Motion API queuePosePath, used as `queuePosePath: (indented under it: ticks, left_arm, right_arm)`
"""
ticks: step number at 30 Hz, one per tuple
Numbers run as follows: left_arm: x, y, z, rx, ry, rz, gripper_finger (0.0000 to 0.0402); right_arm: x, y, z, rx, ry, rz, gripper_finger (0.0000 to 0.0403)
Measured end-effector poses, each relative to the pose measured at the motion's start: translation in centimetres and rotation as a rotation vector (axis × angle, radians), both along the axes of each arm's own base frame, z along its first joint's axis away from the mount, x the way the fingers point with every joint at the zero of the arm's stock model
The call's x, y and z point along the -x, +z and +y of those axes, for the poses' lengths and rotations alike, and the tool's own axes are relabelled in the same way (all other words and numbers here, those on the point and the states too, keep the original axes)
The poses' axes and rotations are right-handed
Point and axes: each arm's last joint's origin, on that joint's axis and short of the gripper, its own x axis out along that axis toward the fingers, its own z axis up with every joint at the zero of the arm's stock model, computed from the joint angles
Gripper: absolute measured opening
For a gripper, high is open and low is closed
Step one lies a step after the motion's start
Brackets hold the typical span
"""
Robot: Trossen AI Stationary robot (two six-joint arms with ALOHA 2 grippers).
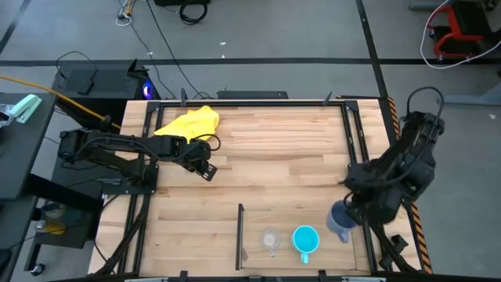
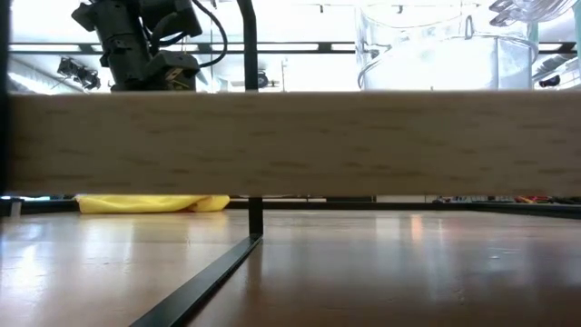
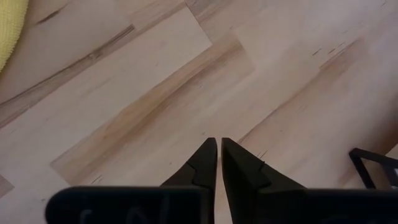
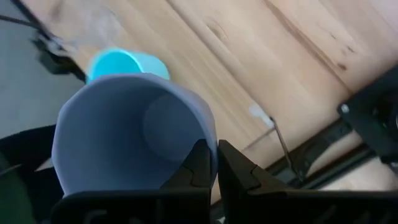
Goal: Stack small to large cups/mugs on shelf
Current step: Put the violet mug on the shelf
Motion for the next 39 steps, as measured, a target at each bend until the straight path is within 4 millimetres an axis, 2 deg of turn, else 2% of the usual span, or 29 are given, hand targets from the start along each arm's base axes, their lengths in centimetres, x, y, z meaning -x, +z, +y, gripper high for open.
queuePosePath:
  ticks: [6, 14, 20, 27, 39]
  left_arm:
    - [0.0, 0.0, 0.0, 0.006, 0.012, -0.002, 0.0028]
    - [0.0, 0.0, 0.0, 0.006, 0.013, -0.002, 0.0017]
    - [0.0, 0.0, 0.0, 0.009, 0.019, -0.006, 0.0019]
    - [0.0, 0.0, 0.0, 0.009, 0.019, -0.007, 0.0014]
    - [0.0, 0.0, 0.0, 0.009, 0.02, -0.007, 0.002]
  right_arm:
    - [0.9, -2.4, 2.1, 0.068, -0.019, 0.063, 0.0012]
    - [0.1, -4.2, 4.0, 0.136, -0.011, 0.086, 0.0012]
    - [0.1, -6.2, 5.6, 0.098, -0.02, 0.032, 0.0012]
    - [1.5, -7.8, 6.3, 0.106, -0.079, 0.039, 0.0012]
    - [1.7, -10.4, 6.7, 0.098, -0.088, 0.031, 0.0012]
